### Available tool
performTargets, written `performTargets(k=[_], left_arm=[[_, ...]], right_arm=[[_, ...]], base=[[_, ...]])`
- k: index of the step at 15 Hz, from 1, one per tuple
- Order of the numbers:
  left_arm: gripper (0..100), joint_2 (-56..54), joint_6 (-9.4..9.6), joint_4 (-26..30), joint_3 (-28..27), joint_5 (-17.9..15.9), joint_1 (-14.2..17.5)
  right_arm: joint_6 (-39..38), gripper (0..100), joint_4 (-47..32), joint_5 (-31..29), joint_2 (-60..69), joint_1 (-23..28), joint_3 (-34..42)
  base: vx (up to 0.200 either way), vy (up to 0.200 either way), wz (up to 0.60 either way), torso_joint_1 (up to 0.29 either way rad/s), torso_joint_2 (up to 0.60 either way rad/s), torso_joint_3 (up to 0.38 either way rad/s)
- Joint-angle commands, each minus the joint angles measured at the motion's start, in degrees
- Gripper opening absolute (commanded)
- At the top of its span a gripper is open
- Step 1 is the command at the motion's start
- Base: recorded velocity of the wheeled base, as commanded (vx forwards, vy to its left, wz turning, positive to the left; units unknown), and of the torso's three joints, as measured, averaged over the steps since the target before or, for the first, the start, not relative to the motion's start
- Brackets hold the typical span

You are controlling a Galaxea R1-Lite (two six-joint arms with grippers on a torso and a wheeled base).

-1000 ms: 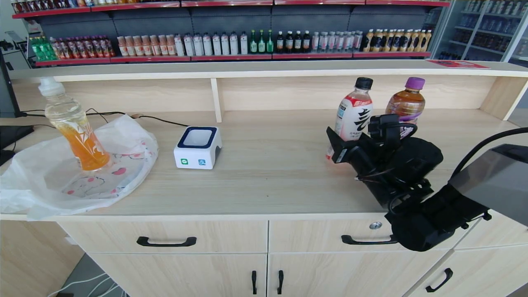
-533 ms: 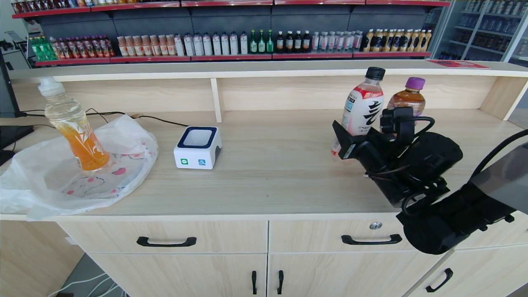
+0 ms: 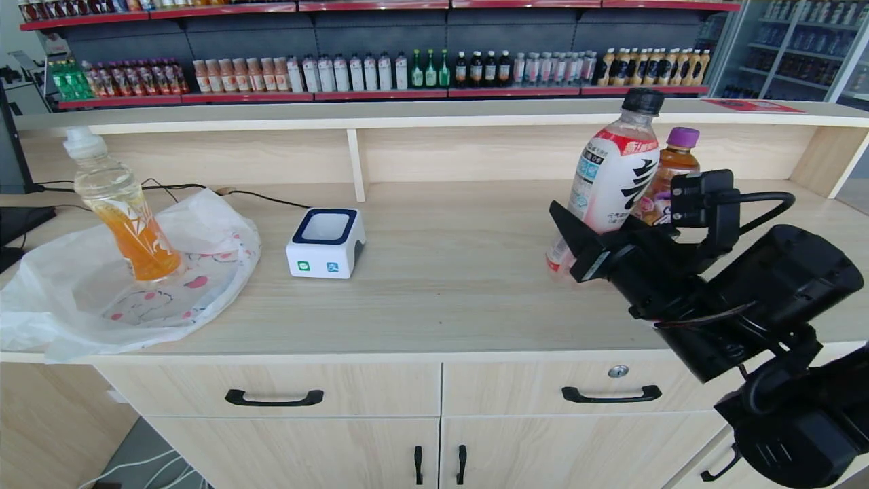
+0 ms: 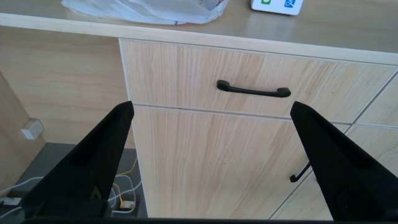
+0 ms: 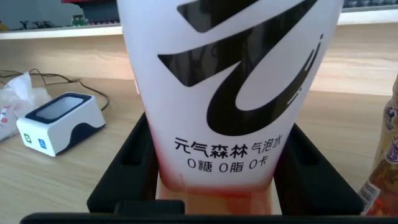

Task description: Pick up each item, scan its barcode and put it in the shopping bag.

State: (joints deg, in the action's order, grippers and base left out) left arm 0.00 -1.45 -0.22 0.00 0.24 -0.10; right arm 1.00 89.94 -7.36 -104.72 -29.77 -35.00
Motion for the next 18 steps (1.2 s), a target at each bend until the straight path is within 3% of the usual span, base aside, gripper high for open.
performTargets(k=[1, 6, 8, 11, 14, 18], left_arm=[[100, 0.0, -0.04, -0.04, 0.0, 0.02, 0.01], [100, 0.09, 0.04, 0.04, 0.0, 0.02, 0.1], [100, 0.09, 0.04, 0.04, 0.0, 0.02, 0.01], [100, 0.09, 0.04, 0.04, 0.0, 0.02, 0.01], [100, 0.09, 0.04, -0.04, 0.0, 0.02, 0.01], [100, 0.0, 0.04, 0.04, 0.0, 0.02, 0.01]], right_arm=[[0.06, 0, 0.06, -0.02, 2.85, -4.6, 0.81], [-0.21, 0, 0.06, -0.02, 5.22, -14.53, 3.45], [-2.76, 0, 0.06, 0.16, 5.49, -14.79, 3.8], [-13.3, 0, 0.06, 6.4, 6.54, -15.58, 2.74], [-15.5, 0, 0.06, 12.72, 7.42, -15.67, 2.92], [-21.74, 0, 0.06, 15.71, 7.16, -16.46, 2.92]], base=[[0.0, 0.0, 0.0, 0.0, 0.0, 0.0], [0.0, 0.0, 0.0, 0.0, 0.0, 0.0], [0.0, 0.0, 0.0, 0.0, 0.0, 0.0], [0.0, 0.0, 0.0, 0.0, 0.0, 0.0], [0.0, 0.0, 0.0, 0.0, 0.0, 0.0], [0.0, 0.0, 0.0, 0.0, 0.0, 0.0]])
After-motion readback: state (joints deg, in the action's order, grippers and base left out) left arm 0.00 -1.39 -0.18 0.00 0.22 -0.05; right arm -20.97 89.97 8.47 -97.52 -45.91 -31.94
